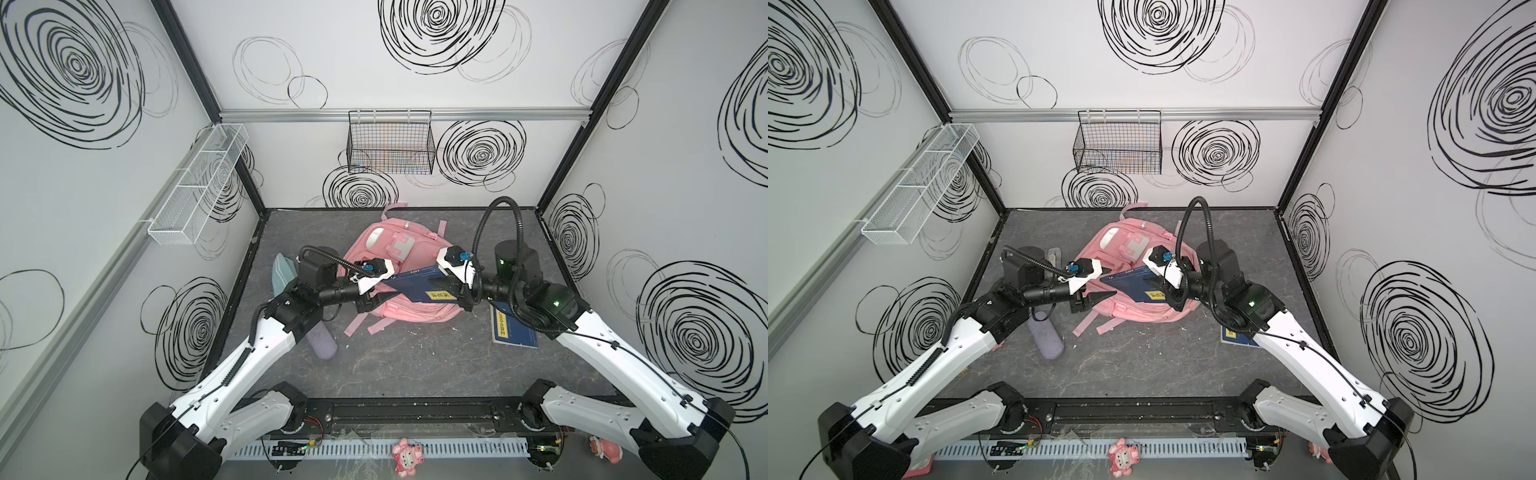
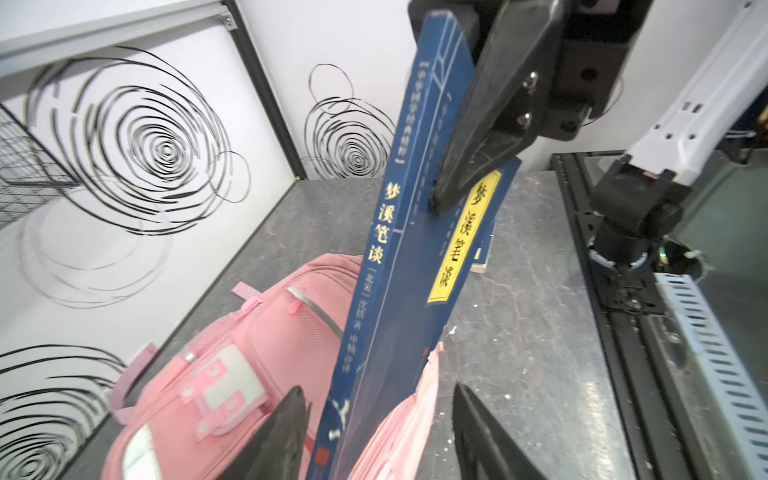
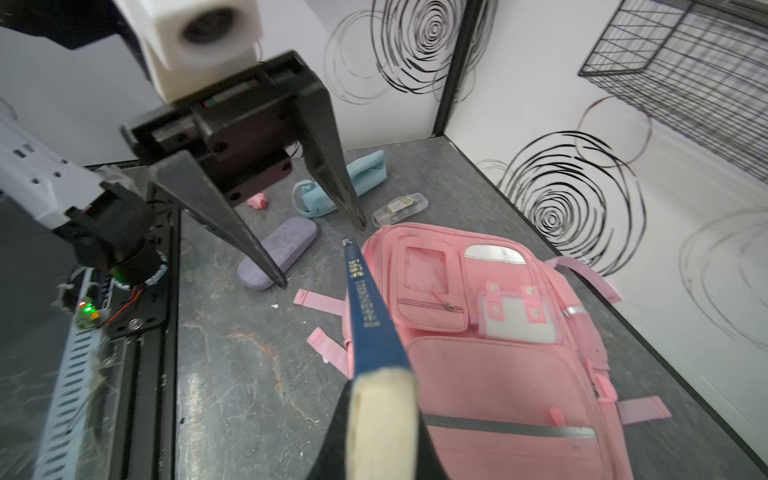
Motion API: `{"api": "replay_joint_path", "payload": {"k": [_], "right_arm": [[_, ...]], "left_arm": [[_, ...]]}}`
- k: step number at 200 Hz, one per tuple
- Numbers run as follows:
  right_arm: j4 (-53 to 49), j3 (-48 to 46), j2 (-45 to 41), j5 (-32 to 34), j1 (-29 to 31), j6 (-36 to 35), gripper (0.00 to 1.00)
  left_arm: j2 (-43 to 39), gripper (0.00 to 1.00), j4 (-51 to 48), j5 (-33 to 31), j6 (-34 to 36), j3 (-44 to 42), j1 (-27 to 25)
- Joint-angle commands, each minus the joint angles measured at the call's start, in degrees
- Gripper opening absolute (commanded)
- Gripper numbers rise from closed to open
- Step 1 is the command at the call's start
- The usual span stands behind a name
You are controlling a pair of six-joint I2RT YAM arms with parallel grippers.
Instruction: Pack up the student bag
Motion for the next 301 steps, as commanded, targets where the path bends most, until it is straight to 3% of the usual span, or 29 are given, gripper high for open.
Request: {"api": "replay_joint_path", "payload": {"k": [1,6,12,16,61,92,126,150,169,226,259,301], "right_arm": [[14.6,-3.6,-3.8,11.8,-1.1,7.7,0.00],[15.9,-4.2,-4.3,13.9,-1.7,9.0,0.00],[17.2,-5.1,-4.8,15.8,-2.6,10.1,0.00],[17.8,-5.5,-5.2,16.8,-3.4,10.9,0.00],[19.6,-8.9,-9.5,22.6,-17.2,23.2,0.00],[22.2,-15.3,-14.7,18.3,-28.0,30.9,0.00],[23.6,-21.2,-21.3,16.0,-34.0,35.3,0.00],[23.2,-24.1,-25.9,20.1,-34.9,36.1,0.00],[23.5,-26.0,-29.2,21.8,-35.0,36.3,0.00],[23.4,-25.9,-30.9,25.3,-31.4,35.9,0.00],[24.7,-27.0,-31.8,28.4,-28.7,34.2,0.00],[25.7,-30.3,-34.4,31.4,-27.5,33.9,0.00]], "left_arm": [[-0.4,0.66,6.3,-5.5,-4.5,-0.7,0.3],[-0.3,0.70,6.7,-6.2,-5.3,-0.7,0.3],[-0.2,0.93,7.4,-7.1,-6.1,-0.8,0.3],[-0.2,0.99,7.8,-7.8,-6.6,-0.9,0.3],[0.5,0.96,11.4,-8.8,-10.3,-1.6,-0.5],[2.2,0.96,14.7,-11.2,-13.9,-2.6,-4.0],[5.0,0.96,16.9,-18.1,-16.1,-2.2,-11.5],[8.3,1.00,20.3,-23.0,-22.0,-2.2,-14.5],[12.7,0.94,20.3,-24.1,-24.1,-0.3,-16.7],[32.5,0.87,4.9,-37.0,-26.6,16.0,-27.1],[41.1,0.82,0.0,-43.3,-27.7,22.4,-27.4],[46.3,0.81,-0.6,-45.4,-28.3,24.8,-24.8]]}}
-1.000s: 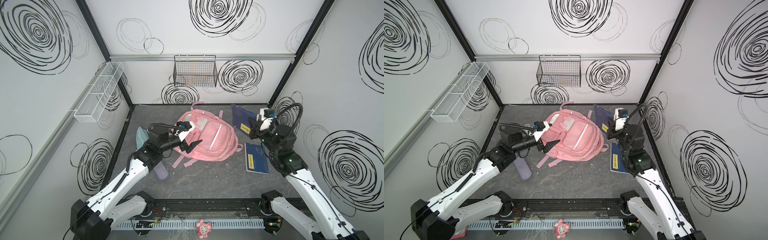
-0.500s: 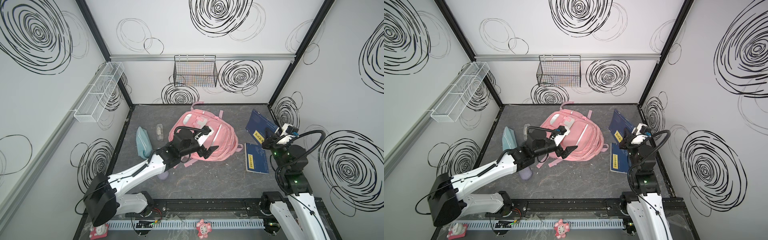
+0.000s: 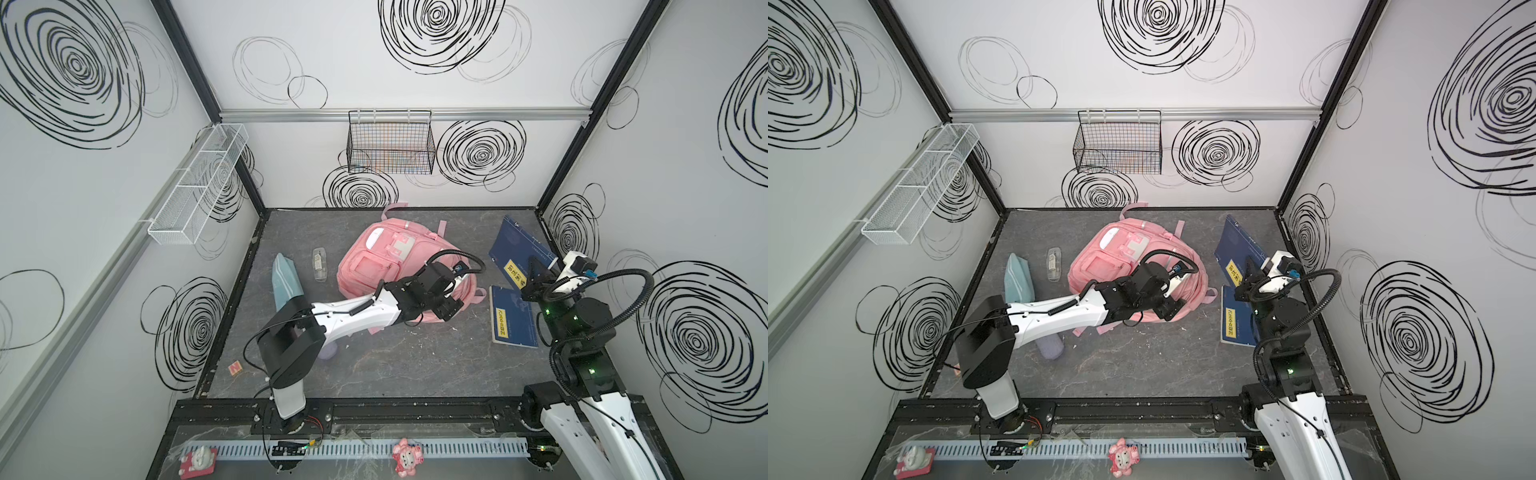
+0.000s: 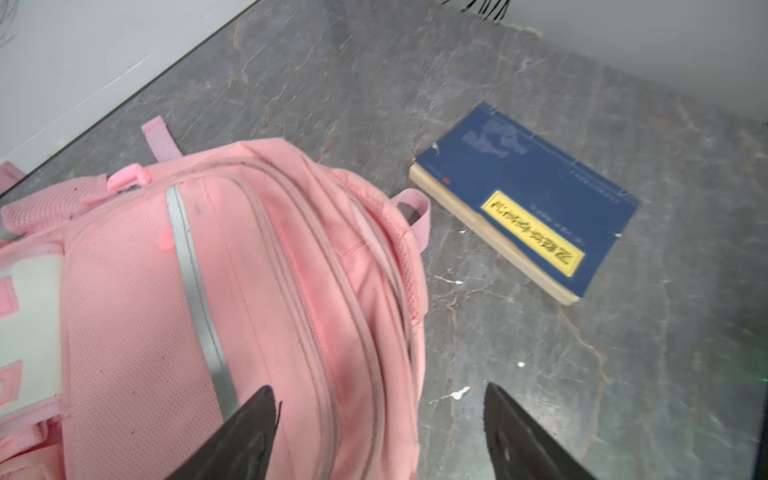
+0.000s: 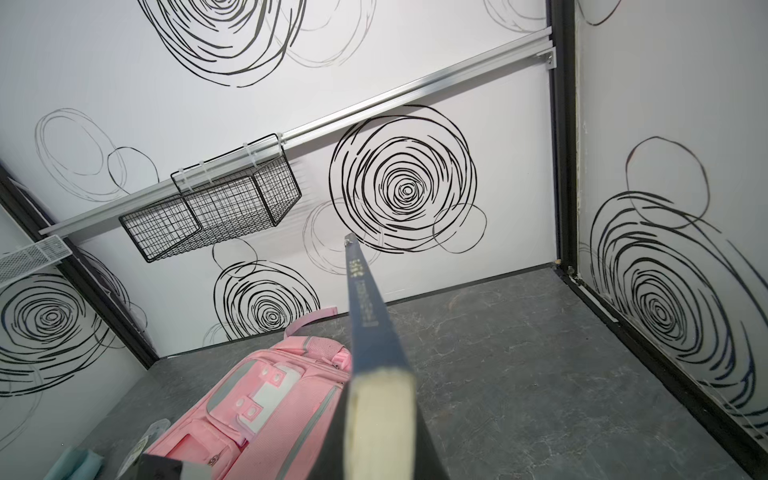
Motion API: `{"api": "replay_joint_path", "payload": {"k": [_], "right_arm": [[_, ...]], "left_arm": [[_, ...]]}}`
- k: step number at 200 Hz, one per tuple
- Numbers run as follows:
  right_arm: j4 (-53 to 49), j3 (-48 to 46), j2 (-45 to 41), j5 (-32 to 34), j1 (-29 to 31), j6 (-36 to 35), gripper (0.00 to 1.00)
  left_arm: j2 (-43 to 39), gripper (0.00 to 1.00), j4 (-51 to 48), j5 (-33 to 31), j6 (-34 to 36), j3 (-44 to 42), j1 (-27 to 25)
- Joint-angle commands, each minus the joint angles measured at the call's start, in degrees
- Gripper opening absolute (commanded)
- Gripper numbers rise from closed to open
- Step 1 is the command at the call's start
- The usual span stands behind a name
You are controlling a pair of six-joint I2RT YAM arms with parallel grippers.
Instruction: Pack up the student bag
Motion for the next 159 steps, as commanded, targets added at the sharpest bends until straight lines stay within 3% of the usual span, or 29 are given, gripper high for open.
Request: {"api": "replay_joint_path", "payload": {"k": [1,41,72,99,130,159], "right_arm": [[4.6,-1.8,-1.8,3.7,1.0,-0.6,0.00],[5.1,-1.2,-0.8,3.2,2.0,-0.1,0.00],[4.5,-0.5,-1.1,3.2,1.5,0.2,0.00],[3.8,-0.7,-1.1,3.1,1.3,-0.3,0.03],[4.1,-1.2,-0.1,2.8,1.3,-0.3,0.04],[4.5,-0.7,0.3,2.7,1.2,-0.4,0.04]], "left_arm": [[1.6,0.81,-0.8,-3.8,-1.7,2.3,1.8],[5.3,0.77,-1.4,-2.5,-2.1,4.7,4.4],[8.2,0.86,-3.8,-2.1,-1.0,8.1,3.9],[10.1,0.86,-4.4,-1.5,0.3,9.7,3.0],[12.2,0.83,-5.2,-2.9,0.8,10.6,3.2],[12.8,0.73,-5.6,-6.8,2.8,10.8,3.1]]}}
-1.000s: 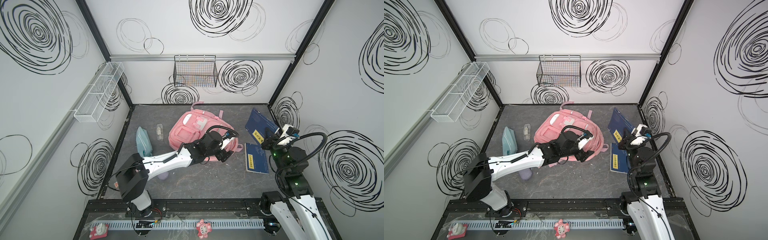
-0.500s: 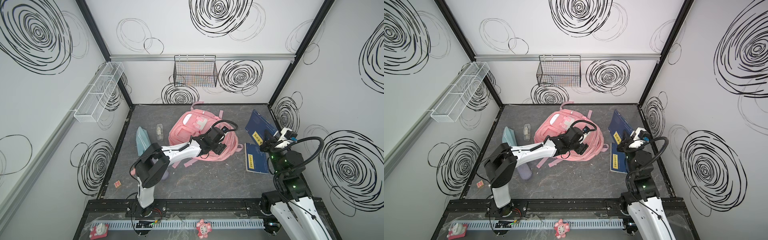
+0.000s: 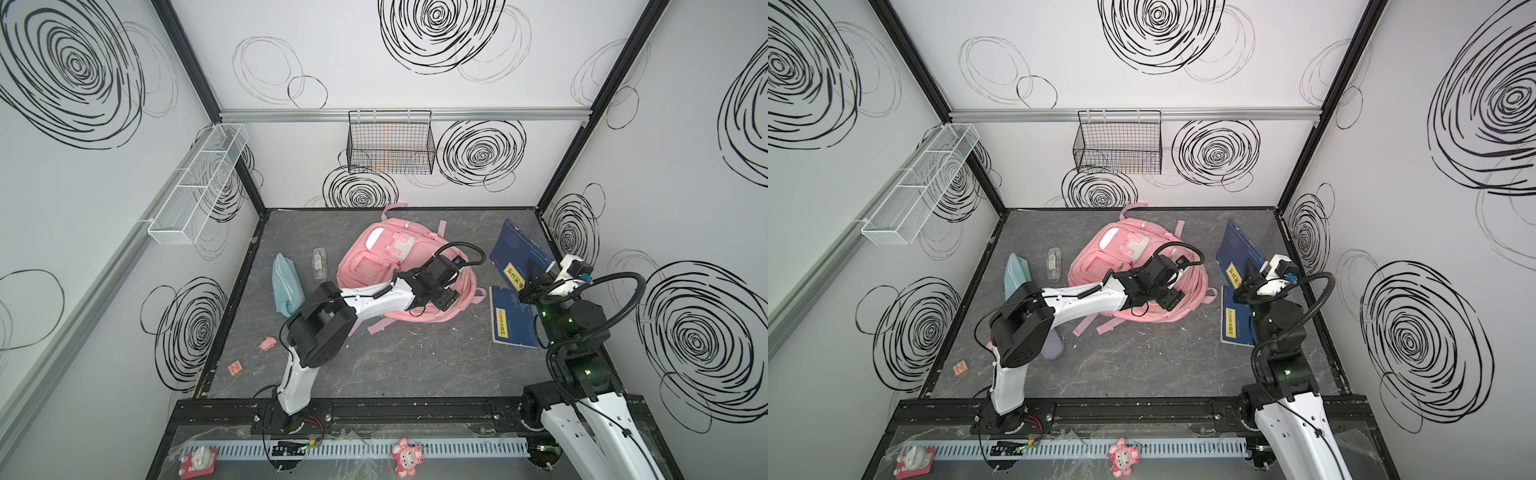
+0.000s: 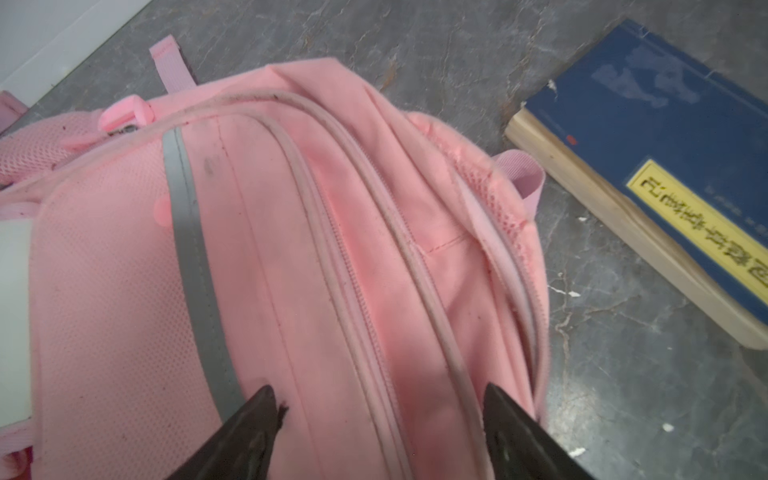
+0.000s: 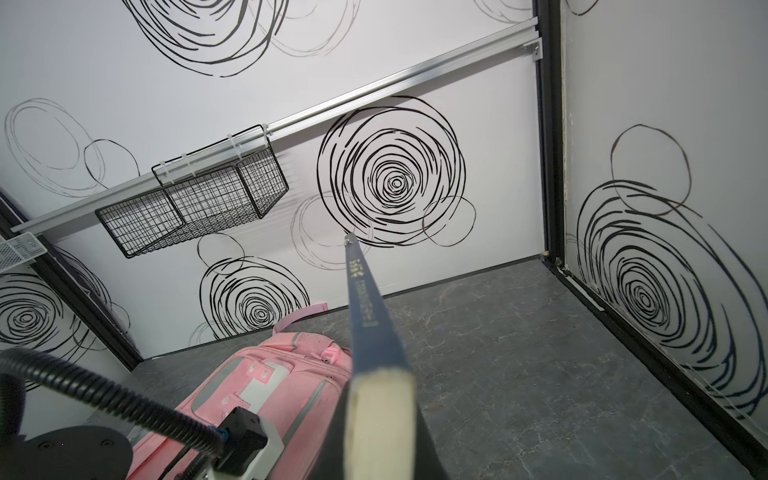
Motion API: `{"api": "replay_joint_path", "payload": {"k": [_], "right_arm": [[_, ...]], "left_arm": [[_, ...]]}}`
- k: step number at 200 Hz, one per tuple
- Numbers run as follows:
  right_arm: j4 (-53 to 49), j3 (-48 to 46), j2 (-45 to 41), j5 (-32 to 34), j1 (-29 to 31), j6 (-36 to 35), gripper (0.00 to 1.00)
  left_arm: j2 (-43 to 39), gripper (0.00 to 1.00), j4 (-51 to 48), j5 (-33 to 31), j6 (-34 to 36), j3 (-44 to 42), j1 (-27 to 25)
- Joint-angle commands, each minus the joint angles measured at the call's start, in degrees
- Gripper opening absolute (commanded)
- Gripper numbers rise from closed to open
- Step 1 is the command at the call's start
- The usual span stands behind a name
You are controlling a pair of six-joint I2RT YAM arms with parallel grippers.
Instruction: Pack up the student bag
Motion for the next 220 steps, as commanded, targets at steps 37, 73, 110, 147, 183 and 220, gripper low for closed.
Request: {"api": "replay_joint_path", "payload": {"k": [37,73,110,147,183,220], "right_arm": [[3.7,1.2,0.3,0.8,-0.6,-1.5,0.04],[3.8,1.3,0.3,1.0,-0.9,-1.9,0.04],[3.8,1.5,0.6,1.2,-0.9,-2.2,0.04],[4.3,1.1,1.0,1.4,-1.0,-2.2,0.04],[4.9,1.7,2.1,-0.1,-1.5,-1.4,0.04],[5.6,1.5,2.2,-2.4,-2.3,0.2,0.00]], "left_arm": [[0.4,0.60,0.9,-6.2,3.7,-0.1,0.4],[0.2,0.38,0.7,-8.0,3.9,-0.3,0.7],[-0.3,0.14,0.6,-8.5,4.0,-0.4,0.7],[-2.6,0.00,2.2,-9.7,4.7,-1.2,0.4],[-6.6,0.00,3.9,-6.5,2.2,-1.4,1.6],[-12.5,0.00,7.0,-6.5,0.7,-2.9,2.3]]}}
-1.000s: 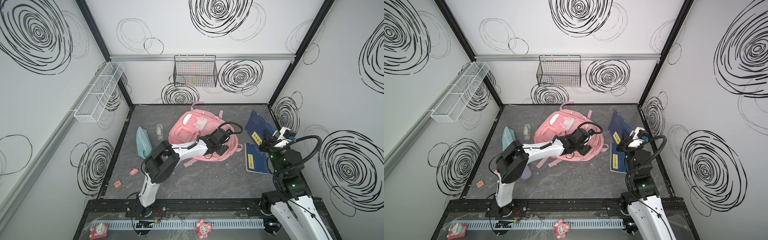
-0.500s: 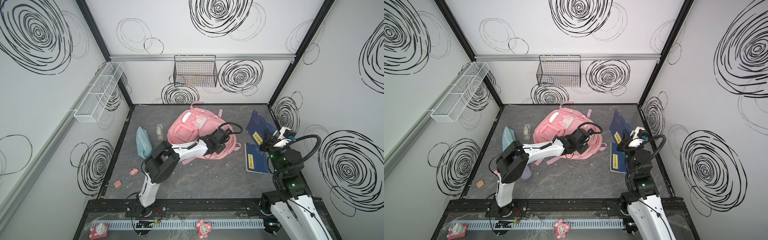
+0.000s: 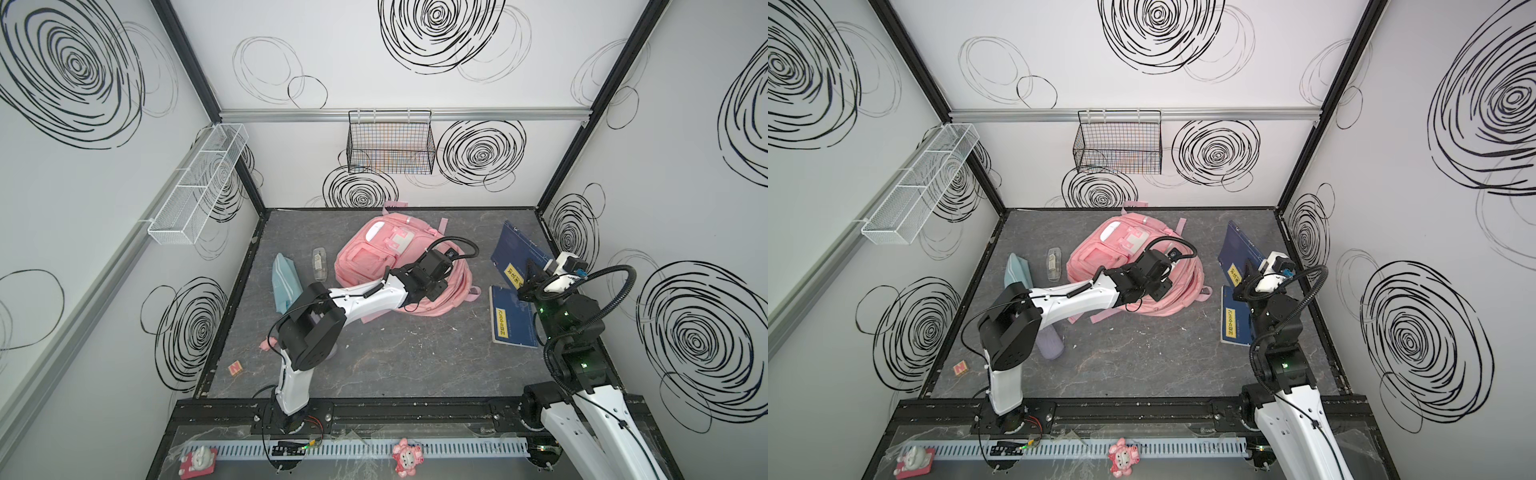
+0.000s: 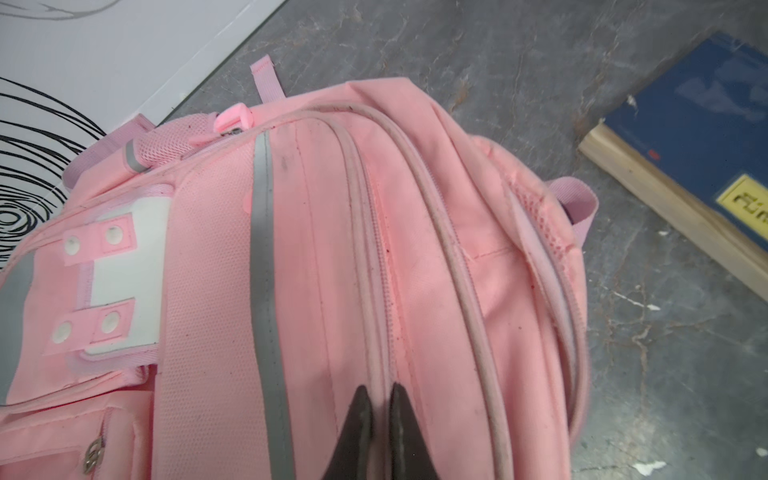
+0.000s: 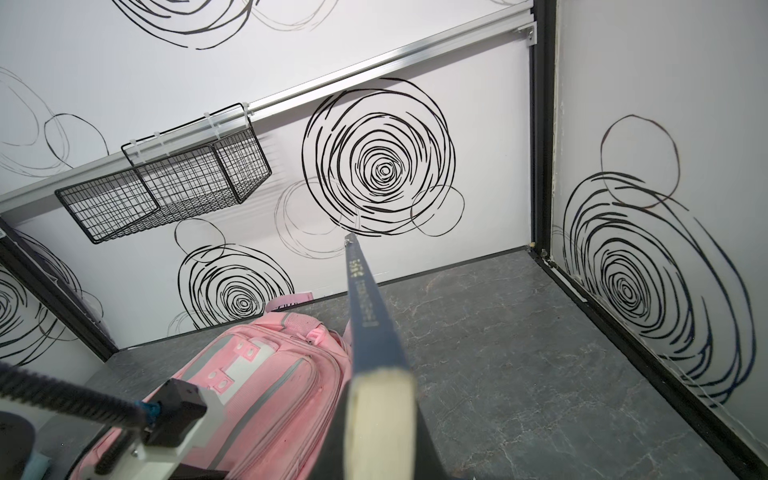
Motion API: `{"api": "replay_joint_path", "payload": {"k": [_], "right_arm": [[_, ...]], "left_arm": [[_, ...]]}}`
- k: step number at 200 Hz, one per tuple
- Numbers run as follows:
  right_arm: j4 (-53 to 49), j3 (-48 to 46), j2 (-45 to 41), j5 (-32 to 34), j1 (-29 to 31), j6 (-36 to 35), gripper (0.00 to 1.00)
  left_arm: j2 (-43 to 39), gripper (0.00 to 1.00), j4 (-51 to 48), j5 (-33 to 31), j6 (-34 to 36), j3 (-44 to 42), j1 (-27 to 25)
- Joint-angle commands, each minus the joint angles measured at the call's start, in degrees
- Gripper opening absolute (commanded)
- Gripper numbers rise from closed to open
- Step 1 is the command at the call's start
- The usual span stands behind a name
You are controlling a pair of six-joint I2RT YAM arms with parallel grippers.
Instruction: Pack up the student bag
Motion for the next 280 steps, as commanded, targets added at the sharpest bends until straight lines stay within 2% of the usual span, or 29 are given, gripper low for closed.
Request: {"api": "replay_joint_path", "payload": {"k": [1,16,77,115,160,280], "right_arm": [[5.1,1.5,-0.3,-2.0,-0.6,1.6,0.00],[5.9,1.2,0.0,-3.4,-0.7,2.8,0.00],[6.2,2.4,2.2,-7.9,-0.7,5.6,0.00],[6.0,2.3,2.6,-8.8,-0.8,6.8,0.00],[6.3,2.8,3.3,-10.2,-0.7,7.5,0.00],[4.0,5.2,7.0,-15.3,-0.7,11.2,0.00]], "left_arm": [[-6.6,0.00,6.6,-0.6,-1.3,-0.7,0.3],[-9.1,0.00,6.7,-0.2,-3.0,-0.6,1.1],[-17.4,0.00,7.5,9.5,-8.0,-1.3,4.4],[-19.6,0.00,8.7,11.3,-8.5,-2.6,5.9],[-21.8,0.00,12.9,18.6,-12.9,-5.6,8.9],[-26.5,0.00,21.4,33.3,-23.1,-10.8,17.1]]}}
